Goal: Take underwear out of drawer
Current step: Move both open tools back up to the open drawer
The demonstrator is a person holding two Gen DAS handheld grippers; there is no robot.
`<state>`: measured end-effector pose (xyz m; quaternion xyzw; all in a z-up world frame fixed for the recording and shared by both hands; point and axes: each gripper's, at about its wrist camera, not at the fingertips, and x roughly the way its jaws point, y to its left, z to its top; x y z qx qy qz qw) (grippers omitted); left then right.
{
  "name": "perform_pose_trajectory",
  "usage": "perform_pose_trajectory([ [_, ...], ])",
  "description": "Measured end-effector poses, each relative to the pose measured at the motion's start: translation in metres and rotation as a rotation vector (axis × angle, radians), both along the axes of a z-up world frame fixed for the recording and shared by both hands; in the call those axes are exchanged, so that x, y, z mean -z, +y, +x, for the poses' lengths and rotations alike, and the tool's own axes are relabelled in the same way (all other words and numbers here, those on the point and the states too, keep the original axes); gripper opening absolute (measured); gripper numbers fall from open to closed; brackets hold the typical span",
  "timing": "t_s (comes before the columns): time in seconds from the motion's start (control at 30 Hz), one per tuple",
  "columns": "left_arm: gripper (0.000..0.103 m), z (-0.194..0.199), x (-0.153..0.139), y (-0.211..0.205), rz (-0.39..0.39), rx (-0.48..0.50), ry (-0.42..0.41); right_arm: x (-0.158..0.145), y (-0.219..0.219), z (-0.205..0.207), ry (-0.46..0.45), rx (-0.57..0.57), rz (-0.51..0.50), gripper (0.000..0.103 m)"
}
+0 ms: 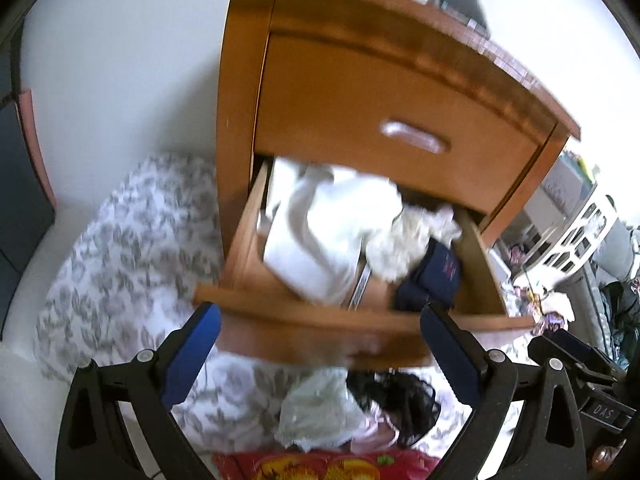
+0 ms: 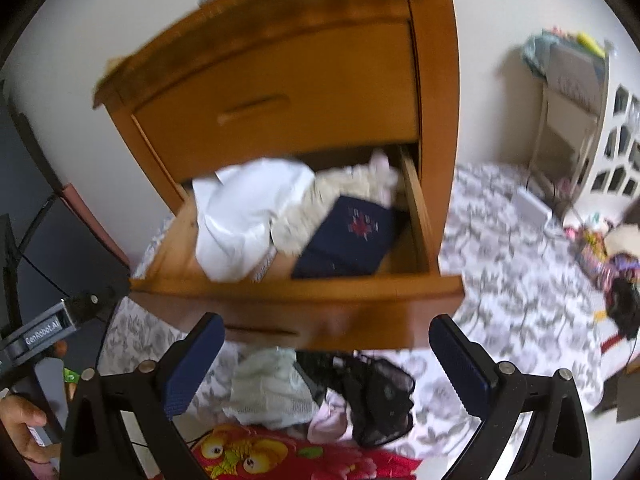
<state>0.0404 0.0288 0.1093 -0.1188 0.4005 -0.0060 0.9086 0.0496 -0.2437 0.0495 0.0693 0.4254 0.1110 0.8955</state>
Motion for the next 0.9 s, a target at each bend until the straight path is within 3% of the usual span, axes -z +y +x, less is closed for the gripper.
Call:
perform_pose_trajectory([
  [0.13, 0.103, 0.010, -0.009, 0.004, -0.001, 0.014, -0.038, -0.006, 0.005, 0.006, -0.028, -0.011, -0.013, 0.103],
  [0.43, 0.103, 0.036, -0.010, 0.003, 0.019, 0.057, -0.042, 0.000, 0.017, 0.038, -0.018, -0.048, -0.036, 0.103],
  [0.9, 0.103, 0.097, 0.016, 0.007, 0.027, 0.065, 0.052, 0.023, 0.024, 0.095, 0.055, -0.047, -0.045, 0.103],
])
